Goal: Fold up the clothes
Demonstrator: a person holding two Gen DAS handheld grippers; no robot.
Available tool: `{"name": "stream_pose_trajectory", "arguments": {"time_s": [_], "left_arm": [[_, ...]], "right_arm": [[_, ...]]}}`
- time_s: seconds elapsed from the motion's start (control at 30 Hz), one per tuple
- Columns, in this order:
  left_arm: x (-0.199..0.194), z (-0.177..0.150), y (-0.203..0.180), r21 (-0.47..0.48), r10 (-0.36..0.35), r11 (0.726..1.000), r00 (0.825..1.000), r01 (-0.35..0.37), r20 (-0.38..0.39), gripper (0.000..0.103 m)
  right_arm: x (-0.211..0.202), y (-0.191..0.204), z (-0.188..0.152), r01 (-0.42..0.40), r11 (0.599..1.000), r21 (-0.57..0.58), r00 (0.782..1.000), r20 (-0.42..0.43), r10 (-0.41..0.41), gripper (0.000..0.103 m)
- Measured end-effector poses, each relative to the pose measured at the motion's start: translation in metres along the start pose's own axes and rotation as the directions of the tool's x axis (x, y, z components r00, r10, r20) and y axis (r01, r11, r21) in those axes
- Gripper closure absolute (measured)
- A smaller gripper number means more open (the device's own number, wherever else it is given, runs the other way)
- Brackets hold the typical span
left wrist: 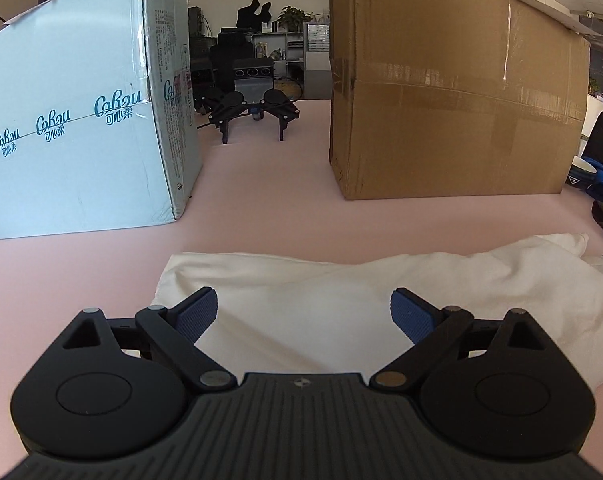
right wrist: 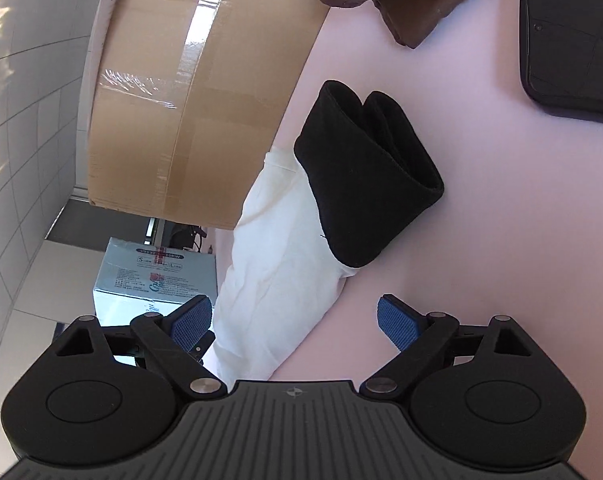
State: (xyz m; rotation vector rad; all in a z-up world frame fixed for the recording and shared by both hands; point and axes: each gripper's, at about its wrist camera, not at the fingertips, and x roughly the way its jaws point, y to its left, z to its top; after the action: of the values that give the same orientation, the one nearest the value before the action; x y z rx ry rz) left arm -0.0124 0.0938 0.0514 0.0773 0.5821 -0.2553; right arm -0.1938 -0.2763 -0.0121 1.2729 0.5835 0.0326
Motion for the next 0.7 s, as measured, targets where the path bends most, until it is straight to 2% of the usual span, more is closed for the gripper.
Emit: {"name": "stream_pose_trajectory", "arguments": {"time_s": [0.07,0.17,0.27,0.43,0.5,0.53,0.57,0.63,0.67,0.7], "left_arm": [[-0.002,-0.001,0.003,-0.012,0.009,1.0,1.0,-0.009,-0.003,0.009],[-0.003,-0.001,0.007,-0.029,0.02,0.999,1.0,-0.02,-0.008,0.009],[-0.004,-0.002,0.011,-0.048,0.015,0.999,1.0,-0.017,-0.025,0.009],[-0.003,-0.003,0.017,-0.074,0.003,0.997,0.998,-0.007,-0.057,0.009],[-0.001,-0.004,0.02,-0.087,-0.003,0.996,0.997,-0.004,-0.075,0.009],[0.0,-0.004,0.021,-0.091,-0.004,0.996,0.997,-0.004,-0.081,0.009],[0.001,-0.004,0.022,-0.096,-0.004,0.995,0.996,-0.004,-0.087,0.009],[0.002,-0.005,0.024,-0.107,-0.008,0.994,0.995,-0.003,-0.098,0.009],[0.002,-0.004,0.026,-0.111,-0.009,0.994,0.995,-0.003,-0.1,0.009],[0.002,-0.004,0.027,-0.115,-0.006,0.993,0.995,-0.005,-0.1,0.009]], "right_arm": [[-0.001,-0.002,0.001,0.009,0.999,0.043,0.998,0.057,-0.011,0.014],[0.002,0.004,-0.004,0.055,0.997,0.046,0.991,0.123,-0.06,0.016],[0.007,0.012,-0.01,0.125,0.992,0.021,0.972,0.196,-0.126,0.018],[0.011,0.01,-0.015,0.159,0.986,0.058,0.942,0.289,-0.169,0.024],[0.013,0.012,-0.015,0.185,0.982,0.043,0.933,0.306,-0.189,0.034],[0.013,0.01,-0.014,0.205,0.978,0.033,0.927,0.315,-0.204,0.045],[0.012,0.008,-0.013,0.223,0.975,0.025,0.921,0.323,-0.219,0.051],[0.01,0.002,-0.01,0.241,0.97,0.033,0.914,0.33,-0.238,0.077],[0.011,-0.003,-0.009,0.242,0.969,0.042,0.913,0.327,-0.242,0.086],[0.011,-0.006,-0.007,0.237,0.97,0.051,0.915,0.324,-0.241,0.087]]}}
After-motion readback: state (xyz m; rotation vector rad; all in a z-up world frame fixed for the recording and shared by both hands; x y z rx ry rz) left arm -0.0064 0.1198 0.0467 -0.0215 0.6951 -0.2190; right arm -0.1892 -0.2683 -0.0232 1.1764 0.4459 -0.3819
